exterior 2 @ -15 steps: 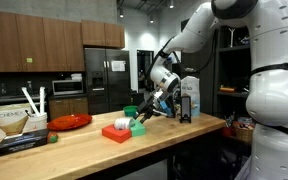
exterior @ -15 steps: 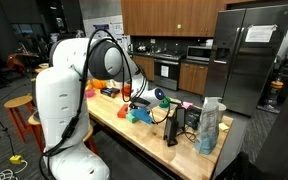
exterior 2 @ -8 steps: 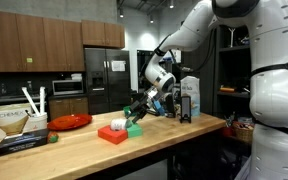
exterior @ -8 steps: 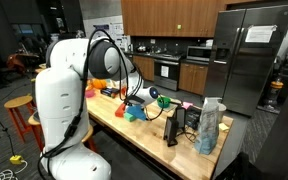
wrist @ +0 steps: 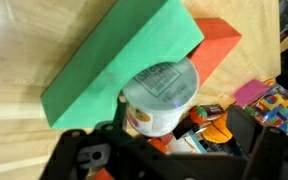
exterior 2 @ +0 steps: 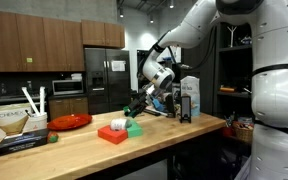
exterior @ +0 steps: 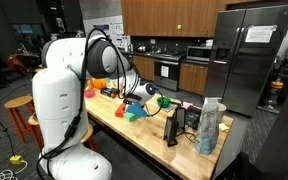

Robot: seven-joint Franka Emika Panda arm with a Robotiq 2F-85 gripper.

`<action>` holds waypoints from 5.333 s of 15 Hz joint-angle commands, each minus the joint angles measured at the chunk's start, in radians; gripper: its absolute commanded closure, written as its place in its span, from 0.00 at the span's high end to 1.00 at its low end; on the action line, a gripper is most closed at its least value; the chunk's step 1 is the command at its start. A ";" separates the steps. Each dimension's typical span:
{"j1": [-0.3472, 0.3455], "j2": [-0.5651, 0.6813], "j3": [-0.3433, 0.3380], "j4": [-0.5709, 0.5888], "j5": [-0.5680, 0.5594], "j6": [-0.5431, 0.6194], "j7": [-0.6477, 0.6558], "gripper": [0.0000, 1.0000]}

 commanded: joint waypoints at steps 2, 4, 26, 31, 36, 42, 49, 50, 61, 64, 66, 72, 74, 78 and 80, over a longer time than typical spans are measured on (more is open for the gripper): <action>0.055 -0.111 0.002 -0.045 -0.042 0.166 -0.066 1.00; 0.064 -0.139 0.027 -0.056 -0.070 0.213 -0.091 1.00; 0.115 -0.215 0.153 -0.170 -0.336 0.265 -0.296 1.00; 0.159 -0.218 0.113 -0.131 -0.330 0.101 -0.278 1.00; 0.147 -0.127 0.087 -0.081 -0.382 -0.119 -0.117 1.00; 0.131 -0.009 0.061 -0.002 -0.362 -0.294 -0.020 1.00; 0.113 0.068 0.053 0.080 -0.283 -0.390 0.004 1.00; 0.115 0.072 0.054 0.085 -0.268 -0.379 0.003 1.00; 0.176 0.122 0.074 0.073 -0.247 -0.034 0.011 1.00; 0.195 0.127 0.086 0.065 -0.261 0.099 0.018 1.00; 0.201 0.129 0.095 0.058 -0.270 0.171 0.029 1.00; 0.232 0.142 0.089 0.032 -0.348 0.364 0.118 1.00; 0.238 0.142 0.085 0.023 -0.370 0.402 0.150 1.00; 0.246 0.139 0.075 0.006 -0.399 0.452 0.206 1.00; 0.248 0.139 0.069 -0.005 -0.416 0.487 0.233 1.00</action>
